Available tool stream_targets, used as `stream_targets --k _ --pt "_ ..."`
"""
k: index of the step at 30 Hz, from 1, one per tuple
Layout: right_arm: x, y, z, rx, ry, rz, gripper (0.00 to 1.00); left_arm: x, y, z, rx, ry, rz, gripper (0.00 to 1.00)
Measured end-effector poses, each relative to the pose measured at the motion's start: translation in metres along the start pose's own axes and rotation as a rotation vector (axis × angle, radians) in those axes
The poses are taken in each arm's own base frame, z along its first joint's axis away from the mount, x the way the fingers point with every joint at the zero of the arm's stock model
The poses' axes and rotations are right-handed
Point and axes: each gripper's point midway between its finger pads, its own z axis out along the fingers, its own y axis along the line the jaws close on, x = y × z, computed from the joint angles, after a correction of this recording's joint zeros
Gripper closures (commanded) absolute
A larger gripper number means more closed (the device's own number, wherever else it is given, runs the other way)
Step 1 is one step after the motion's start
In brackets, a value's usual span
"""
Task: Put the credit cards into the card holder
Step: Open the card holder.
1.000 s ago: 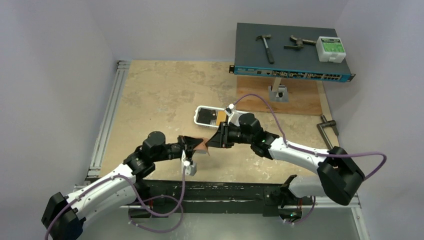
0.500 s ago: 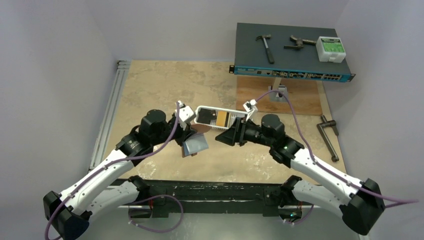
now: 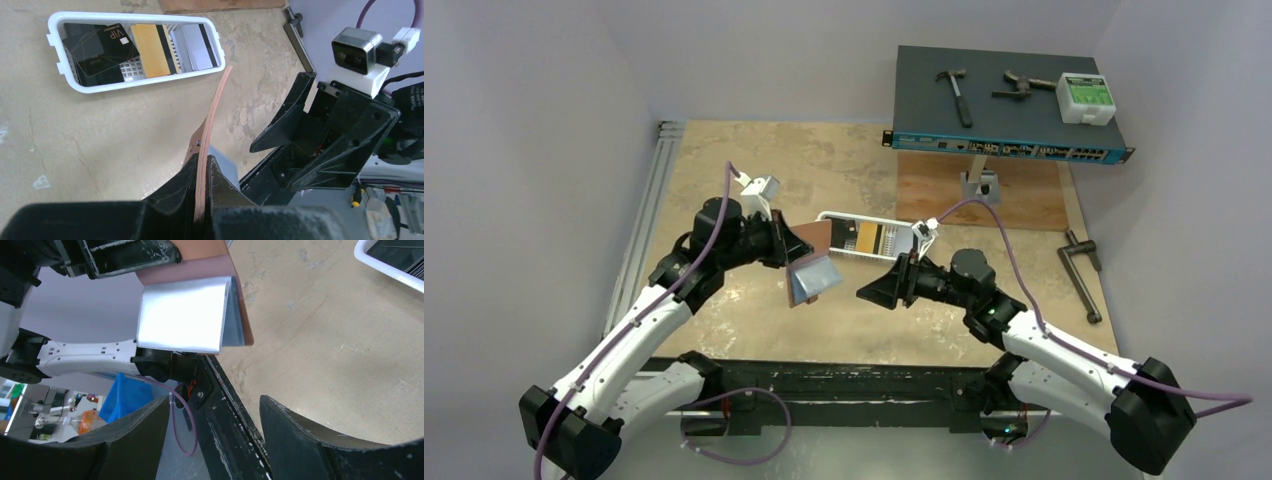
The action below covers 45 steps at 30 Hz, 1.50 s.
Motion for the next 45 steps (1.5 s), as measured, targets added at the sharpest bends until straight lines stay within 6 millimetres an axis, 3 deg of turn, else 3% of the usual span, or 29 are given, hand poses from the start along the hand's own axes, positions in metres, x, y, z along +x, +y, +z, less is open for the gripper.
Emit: stream_targets --k 8,17,29,40,45 --pt "-0.003 0.004 0.001 -0.054 -0.044 -0.038 0.32 -0.003 -0.012 -0.002 0.03 0.009 -0.125 1.0" --pt "0.008 -0.021 0.016 -0.002 0.006 -0.022 0.34 -0.015 -0.022 -0.008 0.06 -0.017 -0.158 1.0" --pt "-0.004 0.006 0.045 -0.07 -0.007 -0.097 0.33 -0.017 -0.027 -0.011 0.079 -0.018 -0.189 1.0" --pt "-0.049 0.031 0.054 -0.129 -0.177 -0.185 0.33 -0.017 -0.036 -0.017 0.112 -0.016 -0.221 1.0" --pt "-0.057 0.036 0.059 -0.157 -0.211 -0.197 0.33 -0.016 -0.041 -0.019 0.131 -0.007 -0.232 1.0"
